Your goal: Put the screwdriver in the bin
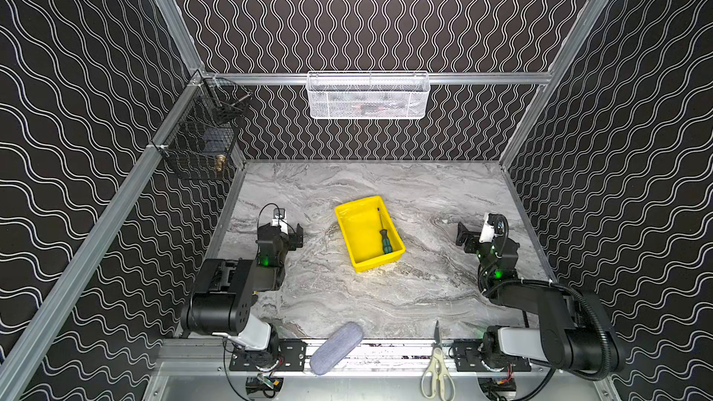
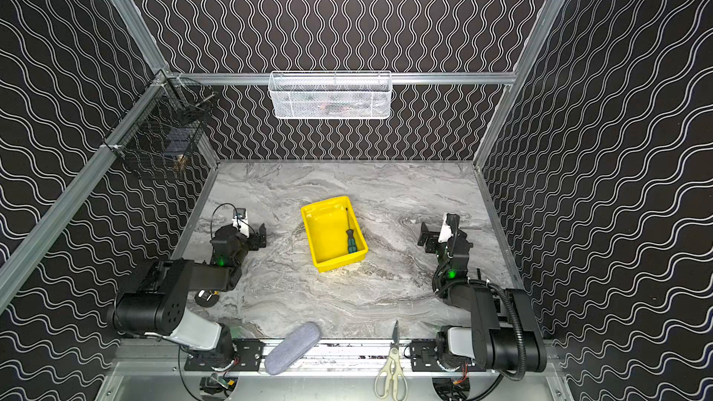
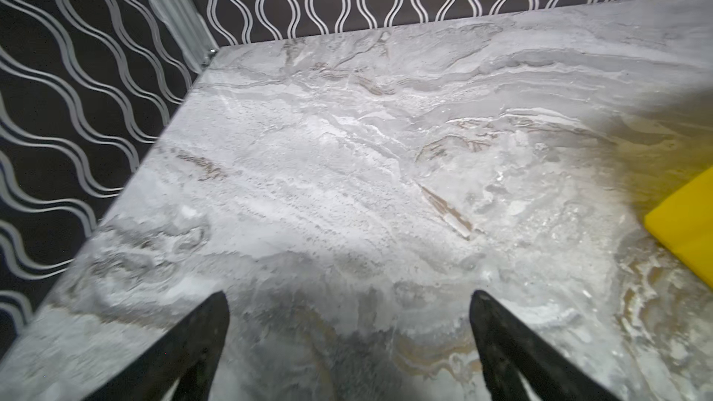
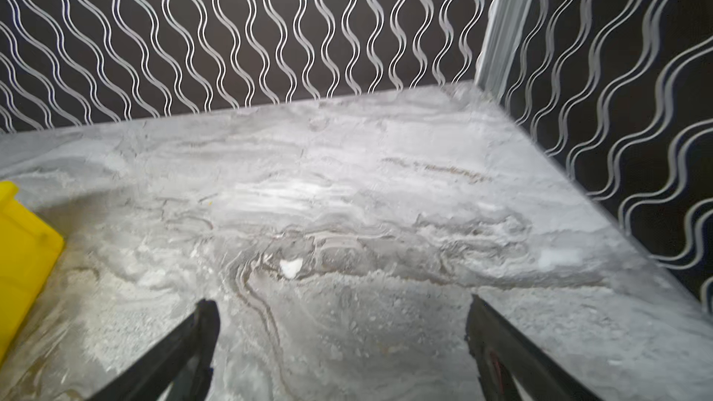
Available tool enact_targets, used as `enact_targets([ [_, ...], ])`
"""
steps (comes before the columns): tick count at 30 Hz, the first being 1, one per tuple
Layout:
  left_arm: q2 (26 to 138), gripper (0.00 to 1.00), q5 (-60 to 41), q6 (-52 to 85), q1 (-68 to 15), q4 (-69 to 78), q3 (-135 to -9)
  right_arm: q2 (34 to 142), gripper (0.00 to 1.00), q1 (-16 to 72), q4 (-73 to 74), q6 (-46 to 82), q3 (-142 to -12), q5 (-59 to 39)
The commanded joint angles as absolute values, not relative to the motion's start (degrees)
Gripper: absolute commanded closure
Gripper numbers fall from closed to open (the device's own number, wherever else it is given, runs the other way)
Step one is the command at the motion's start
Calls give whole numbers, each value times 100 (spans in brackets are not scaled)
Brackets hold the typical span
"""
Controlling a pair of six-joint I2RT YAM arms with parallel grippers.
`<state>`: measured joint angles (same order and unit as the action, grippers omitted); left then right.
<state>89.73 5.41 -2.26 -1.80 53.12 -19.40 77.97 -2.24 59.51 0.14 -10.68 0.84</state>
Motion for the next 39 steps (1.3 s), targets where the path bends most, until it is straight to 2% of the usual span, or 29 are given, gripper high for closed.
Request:
enact_targets([
  [1,9260,1,228,-142,-126,5926,-1994,8249,1,-210,7506,-67,-810,311],
  [4,9341,1,199,-124,-127,5837,-2044,9063,1,-203,8867,-126,-650,314],
  [7,9463,1,193,-130,-116,6107,-1975,8518,0,-206,7403,8,-904,342],
  [10,9487,1,220,-219,-123,5945,-2077,8931,0,-220,7492,-95,-1240,195],
  [13,9497,1,222,-239,-140,5923,-2104,8669,1,-236,6360,114,-1561,499],
  [16,9520,1,126,-373,-227,5746,-2188,8886,0,-246,6843,76,-1514,553],
  [18,9520,1,123,-371,-229,5768,-2187,8781,0,-246,6447,121,-1605,582],
  [21,9511,1,119,-381,-230,5759,-2184,8882,0,-246,6835,56,-1523,564],
  [39,9502,1,132,-367,-234,5806,-2156,8839,1,-246,6733,62,-1534,576],
])
